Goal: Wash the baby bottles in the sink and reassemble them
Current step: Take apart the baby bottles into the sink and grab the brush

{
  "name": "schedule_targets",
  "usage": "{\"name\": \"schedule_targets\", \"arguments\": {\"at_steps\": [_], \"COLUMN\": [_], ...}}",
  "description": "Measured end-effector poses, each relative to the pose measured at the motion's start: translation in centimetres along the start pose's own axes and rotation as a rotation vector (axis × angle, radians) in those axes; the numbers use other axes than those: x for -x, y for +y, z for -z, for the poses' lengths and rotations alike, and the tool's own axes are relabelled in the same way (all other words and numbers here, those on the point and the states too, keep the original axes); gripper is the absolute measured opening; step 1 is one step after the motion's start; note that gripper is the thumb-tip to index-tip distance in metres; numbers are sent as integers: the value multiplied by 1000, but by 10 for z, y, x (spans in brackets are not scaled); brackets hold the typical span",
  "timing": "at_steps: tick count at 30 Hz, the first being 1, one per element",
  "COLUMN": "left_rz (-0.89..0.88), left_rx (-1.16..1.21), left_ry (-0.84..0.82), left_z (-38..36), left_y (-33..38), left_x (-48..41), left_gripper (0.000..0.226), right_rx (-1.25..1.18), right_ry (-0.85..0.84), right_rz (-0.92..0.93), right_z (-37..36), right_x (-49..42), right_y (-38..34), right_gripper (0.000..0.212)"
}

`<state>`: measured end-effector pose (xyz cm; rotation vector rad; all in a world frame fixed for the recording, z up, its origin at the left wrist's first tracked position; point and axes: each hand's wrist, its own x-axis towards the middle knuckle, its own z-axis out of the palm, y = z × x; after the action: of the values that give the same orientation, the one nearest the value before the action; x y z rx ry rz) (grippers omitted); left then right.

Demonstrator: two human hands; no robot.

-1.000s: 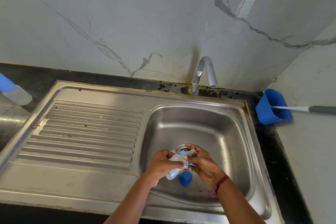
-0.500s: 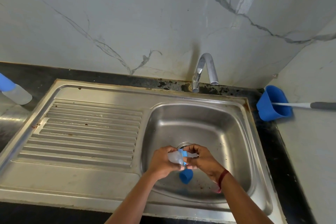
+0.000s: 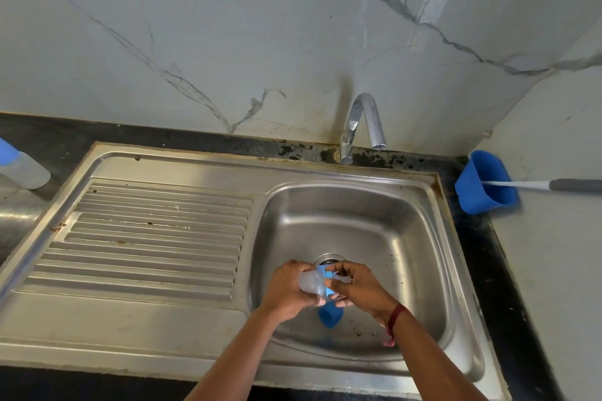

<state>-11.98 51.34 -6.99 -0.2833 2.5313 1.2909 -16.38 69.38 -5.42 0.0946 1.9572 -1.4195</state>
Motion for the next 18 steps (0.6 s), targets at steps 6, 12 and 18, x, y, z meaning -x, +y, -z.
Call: {"name": "schedule_targets", "arguments": {"at_steps": [6, 12, 18], "left_rz": [107, 368, 451], "left_rx": [-25, -57, -157], "left_ry": [0, 57, -7], "left_z": [-3, -11, -27], "left_y": [-10, -20, -26], "left_x": [-3, -13, -20], "left_gripper": [60, 51, 52], "right_rx": [99, 107, 152], "right_ry": [139, 269, 217], "right_rz": [101, 62, 0], "right_z": [5, 13, 4], "right_x": [-8, -22, -25], "right_y": [10, 27, 36], "right_gripper": [38, 33, 30]}}
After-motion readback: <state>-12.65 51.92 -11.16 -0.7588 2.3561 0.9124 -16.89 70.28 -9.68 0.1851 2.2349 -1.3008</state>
